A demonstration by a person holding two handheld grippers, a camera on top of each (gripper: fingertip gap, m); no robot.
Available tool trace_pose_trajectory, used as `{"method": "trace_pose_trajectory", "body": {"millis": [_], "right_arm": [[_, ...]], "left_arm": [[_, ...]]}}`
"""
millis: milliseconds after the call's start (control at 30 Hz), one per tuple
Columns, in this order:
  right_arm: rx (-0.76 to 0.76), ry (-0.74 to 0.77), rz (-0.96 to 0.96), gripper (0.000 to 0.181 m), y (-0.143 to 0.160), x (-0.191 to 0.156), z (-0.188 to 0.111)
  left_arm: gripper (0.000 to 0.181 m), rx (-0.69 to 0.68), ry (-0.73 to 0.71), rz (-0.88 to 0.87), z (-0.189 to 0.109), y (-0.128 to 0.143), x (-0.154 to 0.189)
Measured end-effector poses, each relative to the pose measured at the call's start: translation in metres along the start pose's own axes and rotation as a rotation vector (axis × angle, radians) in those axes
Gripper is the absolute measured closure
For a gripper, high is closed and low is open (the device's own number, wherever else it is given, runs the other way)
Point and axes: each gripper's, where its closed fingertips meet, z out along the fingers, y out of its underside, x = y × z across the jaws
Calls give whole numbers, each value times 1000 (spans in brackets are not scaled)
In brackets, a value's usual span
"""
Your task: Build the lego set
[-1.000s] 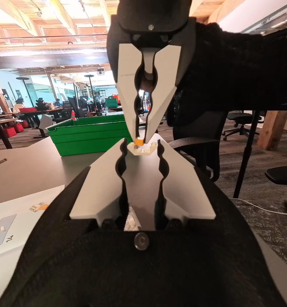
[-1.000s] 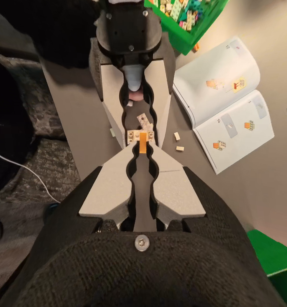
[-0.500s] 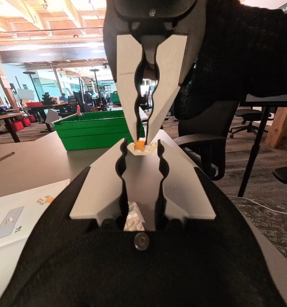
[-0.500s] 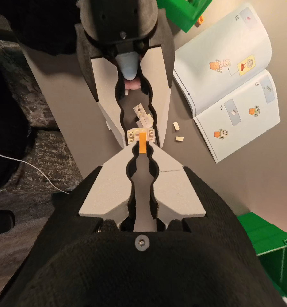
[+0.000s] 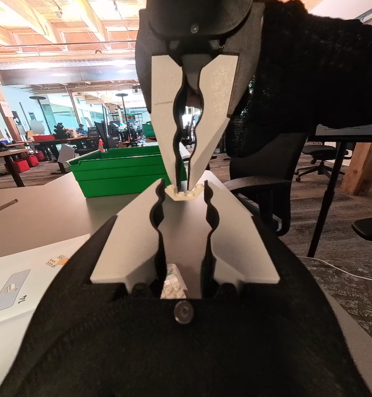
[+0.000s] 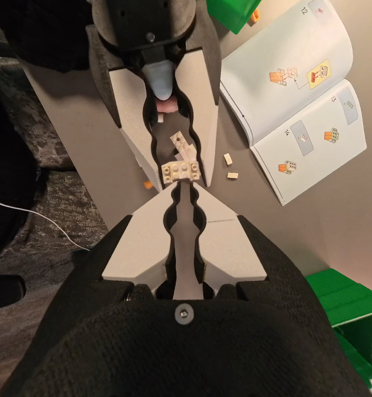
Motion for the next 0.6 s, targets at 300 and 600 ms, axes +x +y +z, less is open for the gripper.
{"method": "trace_pose_trajectory", "body": {"millis": [300, 600], "right_arm": [[250, 163, 175, 163, 11, 19, 7], [471, -46, 261, 156, 31, -54, 47]], "left_arm": [[146, -17, -133, 43, -3, 1, -19], [146, 18, -166, 13, -8, -3, -27]]}}
